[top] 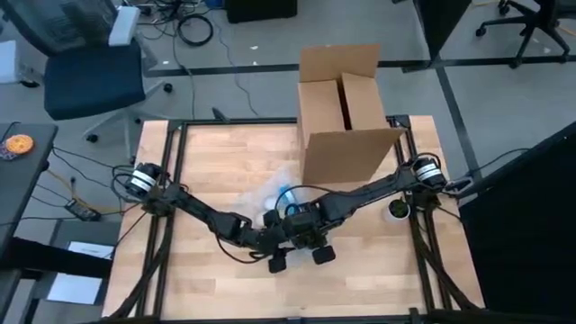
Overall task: Wrap mug
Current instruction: Wrap the purple mug with the transparent bubble wrap
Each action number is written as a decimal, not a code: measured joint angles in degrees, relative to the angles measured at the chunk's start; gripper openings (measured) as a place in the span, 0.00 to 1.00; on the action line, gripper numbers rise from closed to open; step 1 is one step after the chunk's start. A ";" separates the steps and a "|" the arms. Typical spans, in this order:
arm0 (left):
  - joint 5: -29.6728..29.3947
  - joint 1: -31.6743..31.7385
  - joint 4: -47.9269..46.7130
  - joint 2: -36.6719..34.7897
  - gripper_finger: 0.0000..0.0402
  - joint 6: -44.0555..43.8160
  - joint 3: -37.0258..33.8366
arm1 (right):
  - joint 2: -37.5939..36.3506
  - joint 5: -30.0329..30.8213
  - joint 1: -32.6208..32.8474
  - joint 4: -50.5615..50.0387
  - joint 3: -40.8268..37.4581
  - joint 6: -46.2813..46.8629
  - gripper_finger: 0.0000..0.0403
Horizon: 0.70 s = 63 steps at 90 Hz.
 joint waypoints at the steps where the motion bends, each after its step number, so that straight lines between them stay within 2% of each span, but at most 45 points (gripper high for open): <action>1: 0.00 -0.01 0.04 0.00 0.46 0.00 0.00 | -0.01 0.00 0.00 -0.10 0.30 0.00 0.18; 32: 0.05 -0.07 -0.28 0.00 0.46 -0.02 0.00 | -0.15 1.95 0.45 -6.86 9.38 0.41 0.18; 44: 0.57 -0.19 -0.44 -0.11 0.46 -0.02 -0.02 | -0.20 2.13 1.75 -4.19 8.24 0.49 0.18; 63: 0.80 -1.24 -0.45 -0.39 0.46 -0.06 -0.02 | -0.28 3.94 3.64 1.66 0.77 0.39 0.18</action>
